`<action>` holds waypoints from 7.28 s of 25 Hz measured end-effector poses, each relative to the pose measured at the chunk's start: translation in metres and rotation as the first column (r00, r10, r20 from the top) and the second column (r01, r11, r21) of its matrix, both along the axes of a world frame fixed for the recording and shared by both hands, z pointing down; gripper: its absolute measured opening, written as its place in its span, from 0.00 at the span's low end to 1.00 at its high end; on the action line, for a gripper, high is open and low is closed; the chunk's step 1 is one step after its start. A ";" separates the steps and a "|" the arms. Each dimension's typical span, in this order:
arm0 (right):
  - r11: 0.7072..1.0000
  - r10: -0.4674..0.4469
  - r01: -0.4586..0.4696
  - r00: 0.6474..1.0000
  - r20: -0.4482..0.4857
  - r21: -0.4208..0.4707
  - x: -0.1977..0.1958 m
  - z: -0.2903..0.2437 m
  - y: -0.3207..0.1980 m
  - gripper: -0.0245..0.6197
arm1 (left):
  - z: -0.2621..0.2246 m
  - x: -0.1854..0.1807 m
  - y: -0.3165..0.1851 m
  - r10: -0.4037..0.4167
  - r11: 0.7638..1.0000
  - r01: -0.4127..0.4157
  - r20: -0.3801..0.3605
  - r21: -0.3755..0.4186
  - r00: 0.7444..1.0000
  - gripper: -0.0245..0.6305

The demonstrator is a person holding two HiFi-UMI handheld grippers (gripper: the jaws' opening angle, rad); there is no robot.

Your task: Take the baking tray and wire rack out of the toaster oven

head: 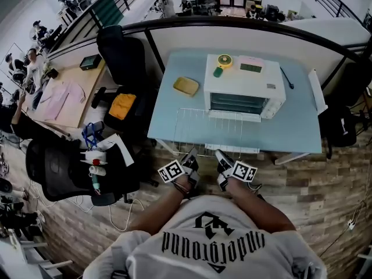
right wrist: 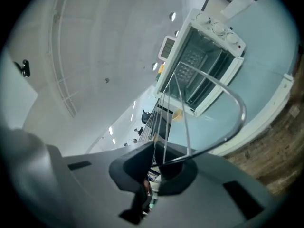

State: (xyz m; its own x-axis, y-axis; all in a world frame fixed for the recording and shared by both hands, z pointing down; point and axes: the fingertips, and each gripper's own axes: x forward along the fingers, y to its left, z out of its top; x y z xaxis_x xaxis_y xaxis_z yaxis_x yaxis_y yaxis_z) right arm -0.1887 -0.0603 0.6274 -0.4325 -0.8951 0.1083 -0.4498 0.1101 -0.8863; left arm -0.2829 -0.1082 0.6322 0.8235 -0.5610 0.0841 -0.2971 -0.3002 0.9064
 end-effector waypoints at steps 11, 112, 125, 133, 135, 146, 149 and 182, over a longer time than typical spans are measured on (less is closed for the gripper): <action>0.999 0.042 -0.042 0.999 0.013 -0.009 -0.107 -0.002 -0.089 0.06 | -0.003 -0.104 -0.092 0.040 0.999 -0.040 0.011 -0.012 0.999 0.05; 0.802 -0.312 0.274 0.950 0.018 -0.530 -0.162 0.171 -0.198 0.43 | 0.166 -0.141 -0.193 0.409 0.886 -0.232 0.442 -0.401 0.799 0.62; 0.876 -0.300 0.197 0.937 -0.179 -0.439 -0.169 0.132 -0.198 0.44 | 0.118 -0.155 -0.197 0.405 0.914 -0.340 0.513 -0.220 0.757 0.62; 0.964 -0.220 0.133 0.885 -0.411 -0.230 -0.166 0.058 -0.209 0.42 | 0.048 -0.155 -0.207 0.320 0.890 -0.450 0.608 0.069 0.726 0.62; 0.976 -0.197 0.128 0.865 -0.462 -0.176 -0.166 0.040 -0.209 0.41 | 0.031 -0.154 -0.205 0.297 0.870 -0.474 0.625 0.134 0.722 0.62; 0.975 -0.006 0.175 0.638 -0.770 0.137 -0.183 -0.076 -0.195 0.41 | -0.079 -0.153 -0.188 0.116 0.684 -0.521 0.629 0.511 0.769 0.61; 0.963 0.034 0.203 0.568 -0.823 0.179 -0.186 -0.102 -0.187 0.41 | -0.096 -0.148 -0.180 0.099 0.646 -0.525 0.621 0.554 0.778 0.61; 0.964 0.122 0.155 0.465 -0.877 0.216 -0.002 -0.114 -0.142 0.39 | -0.125 0.054 -0.147 0.107 0.581 -0.512 0.564 0.633 0.819 0.59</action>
